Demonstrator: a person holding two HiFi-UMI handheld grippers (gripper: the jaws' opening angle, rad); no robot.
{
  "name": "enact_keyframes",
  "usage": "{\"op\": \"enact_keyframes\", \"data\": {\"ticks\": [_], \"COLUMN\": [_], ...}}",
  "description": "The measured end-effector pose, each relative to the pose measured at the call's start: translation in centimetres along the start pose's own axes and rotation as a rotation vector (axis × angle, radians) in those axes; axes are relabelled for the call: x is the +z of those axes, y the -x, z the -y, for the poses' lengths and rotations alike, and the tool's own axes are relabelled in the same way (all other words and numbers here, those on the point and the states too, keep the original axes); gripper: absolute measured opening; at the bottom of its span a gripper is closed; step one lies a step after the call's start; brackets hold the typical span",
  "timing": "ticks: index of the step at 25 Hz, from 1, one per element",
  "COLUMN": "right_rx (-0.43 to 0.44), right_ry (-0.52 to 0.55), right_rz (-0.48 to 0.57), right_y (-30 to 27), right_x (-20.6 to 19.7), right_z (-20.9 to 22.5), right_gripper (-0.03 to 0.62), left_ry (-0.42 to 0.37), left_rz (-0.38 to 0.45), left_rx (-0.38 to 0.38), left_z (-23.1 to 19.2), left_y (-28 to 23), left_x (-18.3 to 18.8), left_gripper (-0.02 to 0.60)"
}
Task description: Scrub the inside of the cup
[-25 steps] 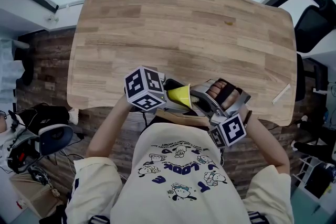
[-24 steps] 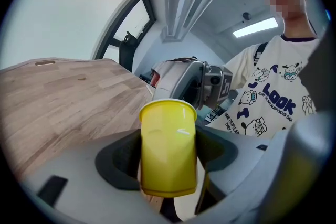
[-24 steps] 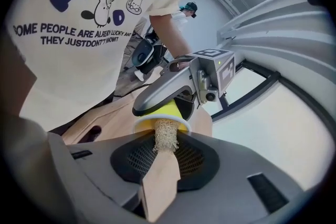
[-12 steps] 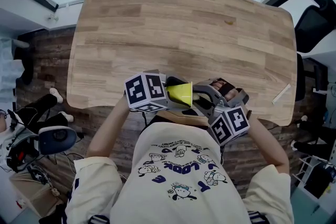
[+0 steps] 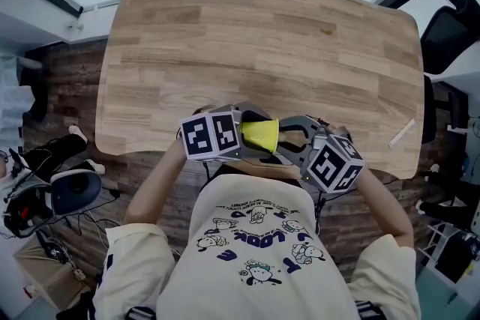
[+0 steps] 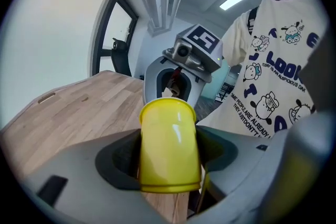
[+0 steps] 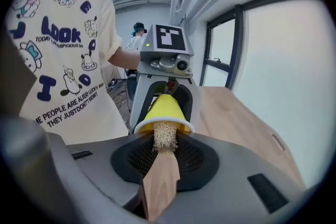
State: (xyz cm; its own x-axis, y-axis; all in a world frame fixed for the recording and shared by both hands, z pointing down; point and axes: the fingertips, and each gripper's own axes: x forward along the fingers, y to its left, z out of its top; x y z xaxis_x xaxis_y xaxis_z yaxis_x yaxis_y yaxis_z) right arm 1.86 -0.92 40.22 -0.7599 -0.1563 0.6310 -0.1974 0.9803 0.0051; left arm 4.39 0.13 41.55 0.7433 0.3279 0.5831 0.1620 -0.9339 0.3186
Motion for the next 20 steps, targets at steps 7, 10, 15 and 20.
{"op": "enact_keyframes", "data": {"ticks": [7,10,15,20], "right_rx": [0.074,0.090,0.116,0.125], "right_ry": [-0.180,-0.210,-0.262,-0.297], "right_rz": [0.062,0.072,0.093,0.115], "right_y": [0.5,0.7,1.2,1.4], "right_x": [0.4,0.4,0.0,0.2], "right_z": [0.0,-0.1,0.0,-0.1], "right_gripper": [0.086,0.086,0.086,0.086], "left_ry": [-0.008,-0.010,-0.019,-0.026], "left_rz": [0.011,0.030,0.044,0.049], "left_rx": [-0.003,-0.006,-0.003,0.004], "left_z": [0.1,0.3,0.5,0.6], "left_y": [0.0,0.0,-0.1,0.1], "left_x": [0.1,0.5,0.9,1.0], "left_gripper": [0.321,0.321,0.321,0.321]}}
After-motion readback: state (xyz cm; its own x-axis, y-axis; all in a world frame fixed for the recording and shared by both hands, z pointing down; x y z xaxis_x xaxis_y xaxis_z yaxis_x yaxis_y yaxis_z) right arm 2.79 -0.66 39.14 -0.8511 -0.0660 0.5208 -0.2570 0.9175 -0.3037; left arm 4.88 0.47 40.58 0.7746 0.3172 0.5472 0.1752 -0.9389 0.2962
